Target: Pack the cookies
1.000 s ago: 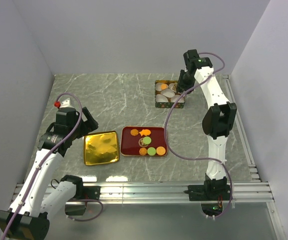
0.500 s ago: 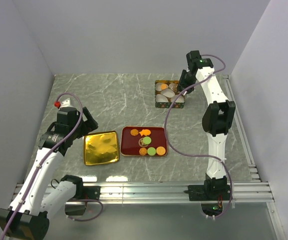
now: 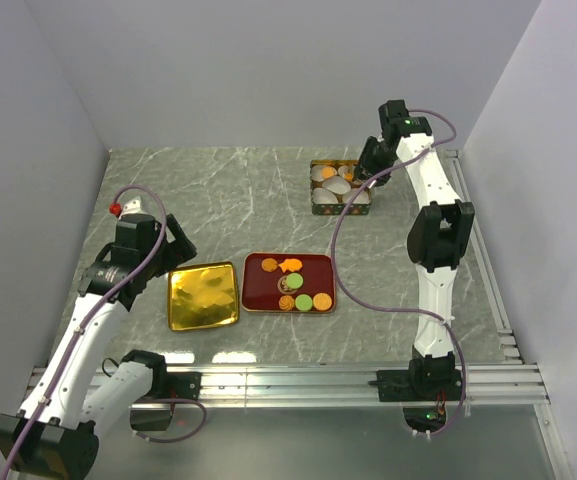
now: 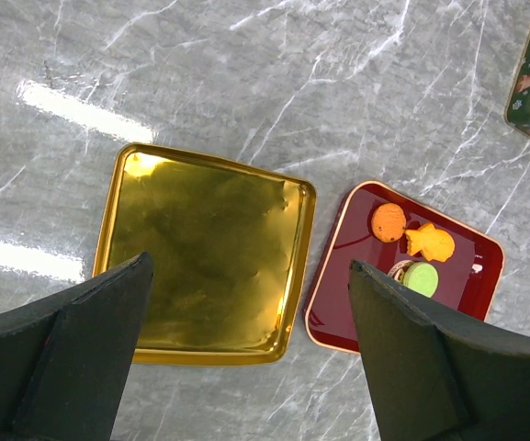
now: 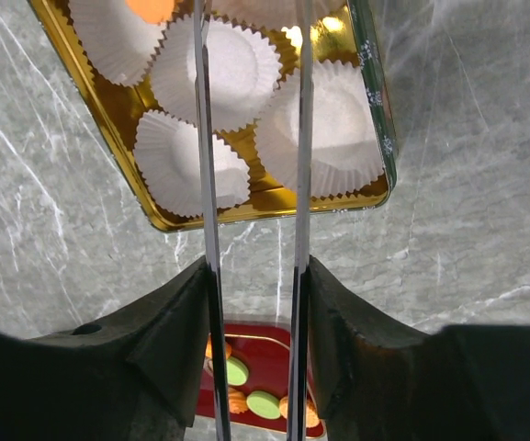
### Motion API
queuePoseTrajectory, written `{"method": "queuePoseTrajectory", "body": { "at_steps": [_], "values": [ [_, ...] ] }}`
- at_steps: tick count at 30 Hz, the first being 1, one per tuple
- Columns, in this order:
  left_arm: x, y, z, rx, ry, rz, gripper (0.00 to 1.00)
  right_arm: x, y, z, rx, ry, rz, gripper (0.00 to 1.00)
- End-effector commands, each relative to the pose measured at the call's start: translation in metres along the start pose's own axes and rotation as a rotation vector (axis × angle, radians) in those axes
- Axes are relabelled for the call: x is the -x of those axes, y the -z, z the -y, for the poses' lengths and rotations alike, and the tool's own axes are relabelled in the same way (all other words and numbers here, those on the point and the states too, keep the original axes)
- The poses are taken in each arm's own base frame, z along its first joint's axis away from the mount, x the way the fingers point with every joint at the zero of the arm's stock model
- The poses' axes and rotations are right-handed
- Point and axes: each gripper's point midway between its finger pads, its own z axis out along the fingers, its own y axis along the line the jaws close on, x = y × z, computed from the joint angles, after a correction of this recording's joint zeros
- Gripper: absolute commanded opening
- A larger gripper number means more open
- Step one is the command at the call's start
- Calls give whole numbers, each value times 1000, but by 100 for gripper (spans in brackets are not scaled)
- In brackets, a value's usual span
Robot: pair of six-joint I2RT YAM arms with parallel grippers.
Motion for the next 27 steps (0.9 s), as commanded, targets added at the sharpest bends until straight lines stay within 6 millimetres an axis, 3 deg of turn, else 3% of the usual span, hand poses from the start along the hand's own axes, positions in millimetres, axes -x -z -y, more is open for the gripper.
{"method": "queuePoseTrajectory", "body": {
  "at_steps": [1, 6, 15, 27],
  "values": [
    [5, 1, 1, 5, 5, 18, 93, 22, 11, -14, 62, 8, 75, 51],
    [5, 2, 1, 2, 5, 16, 93, 22, 16, -16, 72, 11, 78, 52],
    [5, 3, 5, -20, 0, 18, 93, 24, 48, -26, 112, 28, 122, 52],
    [5, 7, 11, -63, -12, 25, 93, -2, 98, -37, 113, 121, 159, 52]
  ]
}}
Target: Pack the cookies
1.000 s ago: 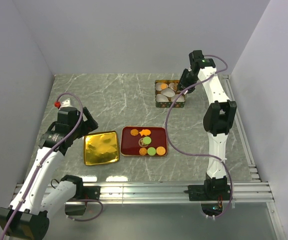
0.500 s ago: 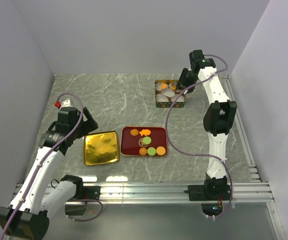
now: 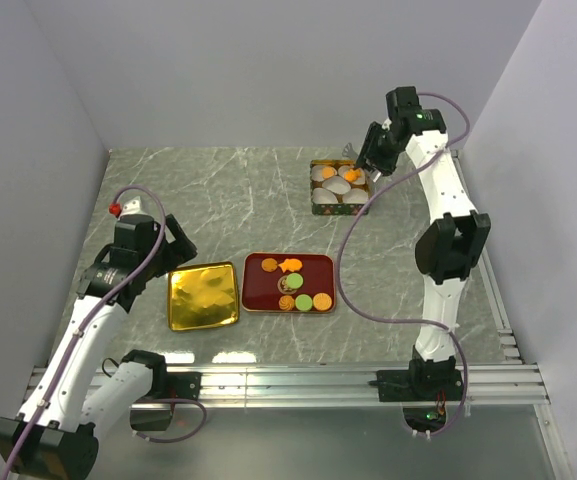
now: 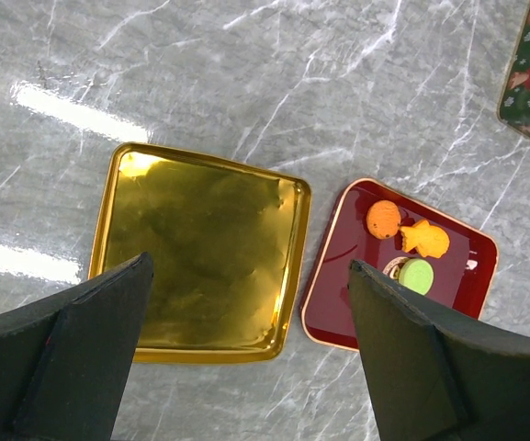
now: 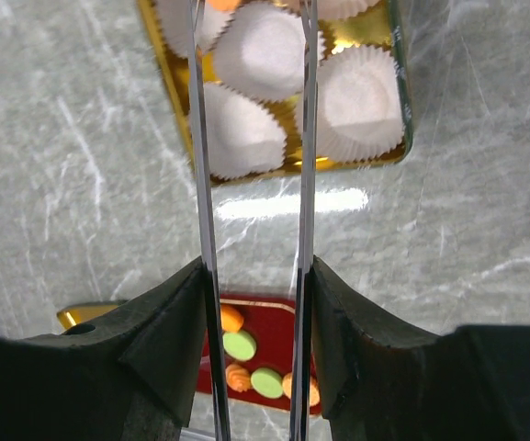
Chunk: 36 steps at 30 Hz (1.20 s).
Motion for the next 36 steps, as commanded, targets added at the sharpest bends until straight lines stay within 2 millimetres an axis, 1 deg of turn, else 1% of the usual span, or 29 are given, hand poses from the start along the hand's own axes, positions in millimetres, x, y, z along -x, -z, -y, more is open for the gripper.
{"method": "queuePoseTrajectory", "body": {
  "at_steps": [1, 2, 3, 4, 6, 7, 8, 9, 10, 11, 12, 13, 15, 16, 17, 18, 19, 20, 21, 22, 23, 24, 25, 26, 27, 28, 32, 33, 36],
  "values": [
    [6, 6, 10, -53, -11, 29, 93, 1, 50, -23, 52, 76, 87, 52],
    [6, 6, 10, -57, -11, 28, 93, -4, 52, -23, 50, 84, 81, 52],
    [6, 7, 11, -65, -14, 31, 93, -10, 55, -29, 54, 100, 77, 52],
    [6, 7, 11, -68, -14, 31, 93, -16, 62, -32, 57, 113, 78, 52],
    [6, 7, 12, -73, -17, 30, 93, -26, 70, -37, 64, 139, 76, 52],
    [6, 8, 14, -79, -18, 31, 93, -35, 80, -47, 82, 169, 85, 52],
    [6, 8, 14, -82, -19, 29, 93, -45, 79, -48, 82, 183, 66, 52],
    [6, 8, 14, -83, -23, 28, 93, -52, 93, -53, 101, 202, 79, 52],
    [6, 8, 15, -87, -22, 28, 93, -68, 90, -57, 102, 225, 54, 52],
    [7, 8, 15, -88, -20, 31, 93, -78, 93, -63, 116, 243, 47, 52],
    [6, 9, 15, -91, -23, 31, 93, -85, 106, -66, 135, 257, 64, 52],
    [7, 9, 15, -92, -22, 34, 93, -102, 103, -71, 141, 283, 39, 52],
    [8, 10, 14, -94, -20, 40, 93, -119, 109, -76, 158, 308, 29, 53],
    [9, 11, 15, -97, -19, 42, 93, -131, 114, -77, 170, 322, 23, 53],
    [9, 11, 15, -98, -18, 45, 93, -146, 117, -84, 188, 354, 5, 53],
    [10, 12, 15, -97, -18, 47, 93, -155, 125, -88, 204, 368, 7, 53],
    [10, 12, 15, -98, -18, 48, 93, -168, 122, -85, 197, 380, -19, 53],
    [10, 12, 15, -99, -16, 50, 93, -176, 123, -86, 199, 392, -29, 53],
    [10, 13, 15, -98, -16, 50, 93, -191, 131, -91, 220, 419, -38, 54],
    [10, 12, 15, -97, -16, 53, 93, -203, 127, -86, 210, 428, -63, 54],
    [10, 13, 14, -99, -16, 52, 93, -211, 128, -86, 213, 441, -72, 54],
    [11, 14, 15, -102, -15, 57, 93, -222, 133, -87, 225, 458, -75, 54],
    [11, 15, 15, -103, -15, 60, 93, -233, 128, -82, 215, 467, -100, 54],
    [12, 16, 15, -107, -13, 66, 93, -240, 129, -81, 219, 474, -108, 54],
    [12, 16, 15, -108, -12, 67, 93, -247, 133, -85, 246, 491, -112, 54],
    [12, 17, 15, -109, -14, 69, 94, -255, 130, -82, 242, 502, -131, 54],
    [10, 16, 16, -110, -17, 57, 93, -269, 131, -82, 223, 546, -140, 55],
    [9, 15, 16, -110, -20, 54, 93, -273, 128, -80, 205, 558, -156, 55],
    [7, 14, 17, -106, -21, 45, 93, -276, 124, -74, 166, 569, -158, 55]
  ]
}}
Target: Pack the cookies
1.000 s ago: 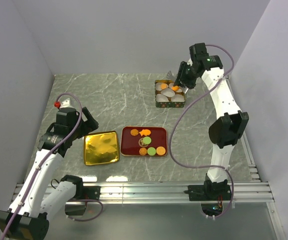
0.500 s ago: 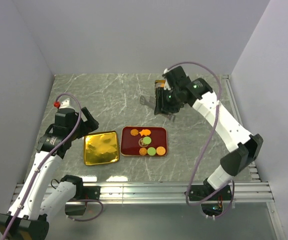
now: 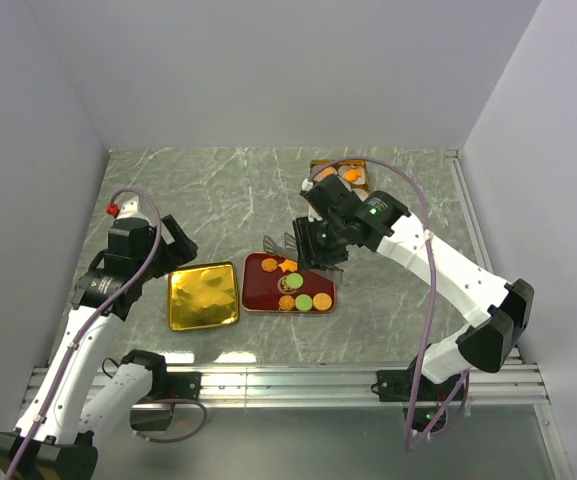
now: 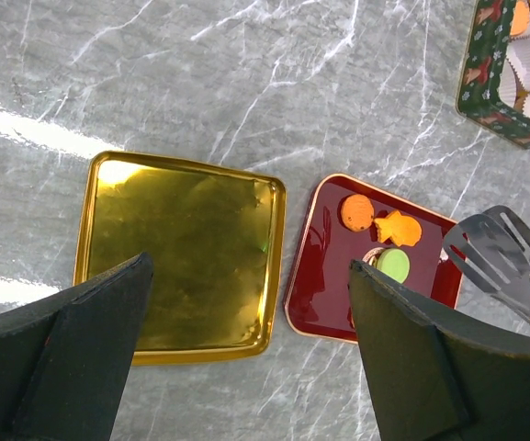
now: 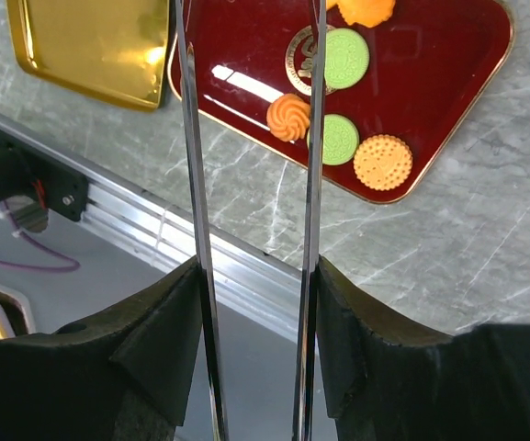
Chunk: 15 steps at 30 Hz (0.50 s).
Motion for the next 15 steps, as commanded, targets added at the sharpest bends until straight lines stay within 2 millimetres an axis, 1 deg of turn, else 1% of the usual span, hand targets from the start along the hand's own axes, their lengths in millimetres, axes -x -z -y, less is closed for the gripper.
{"method": "queuePoseTrajectory", "body": {
  "at_steps": [1, 3, 9, 15],
  "values": [
    [3, -1, 7, -27, -9, 13, 93, -2, 0, 5, -36, 0, 24, 55],
    [2, 0, 7, -26, -10, 13, 93, -5, -2, 10, -58, -17, 25, 55],
    [1, -1, 8, -23, -13, 7, 93, -26, -17, 27, -111, -43, -19, 55],
    [0, -3, 7, -16, -13, 0, 93, -31, -25, 32, -136, -50, -40, 55]
  ]
}}
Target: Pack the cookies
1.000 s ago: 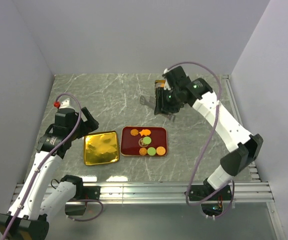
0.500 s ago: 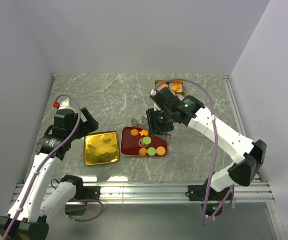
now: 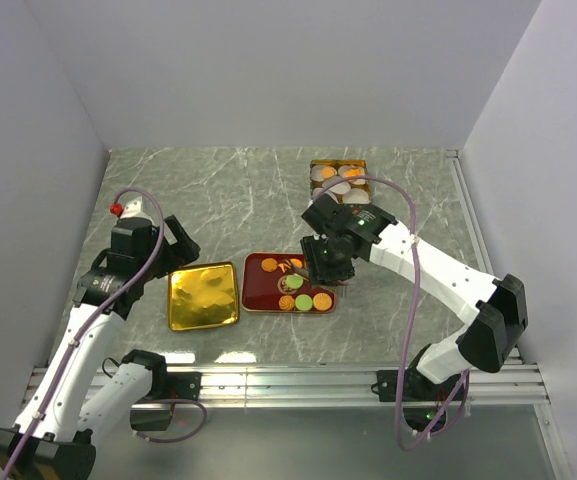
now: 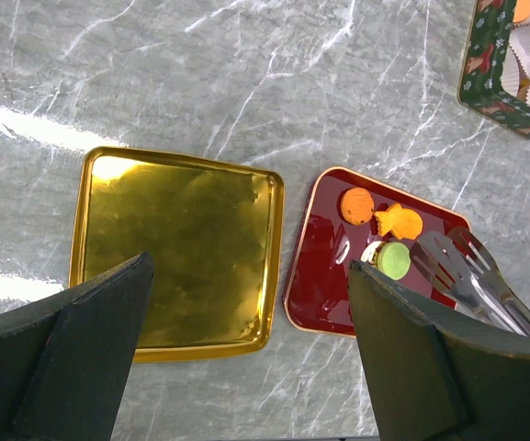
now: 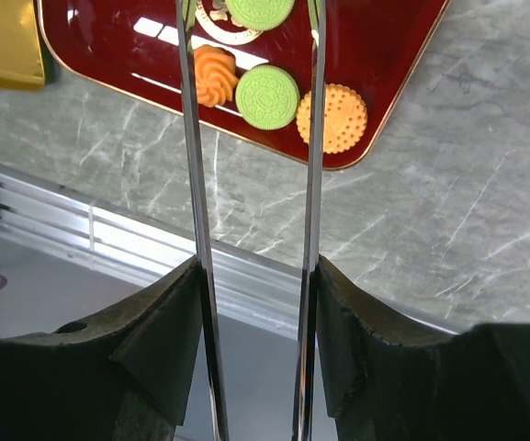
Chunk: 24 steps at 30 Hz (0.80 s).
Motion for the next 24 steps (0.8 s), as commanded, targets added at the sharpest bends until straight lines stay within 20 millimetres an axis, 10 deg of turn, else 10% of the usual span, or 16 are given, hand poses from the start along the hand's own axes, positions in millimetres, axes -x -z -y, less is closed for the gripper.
{"method": "queuePoseTrajectory", "body": {
  "at_steps": [1, 24],
  "values": [
    [5, -1, 4, -13, -1, 20, 93, 9, 9, -2, 8, -15, 66, 55],
    [5, -1, 3, -7, 1, 22, 93, 21, -11, -12, -102, 83, 32, 61]
  ]
}}
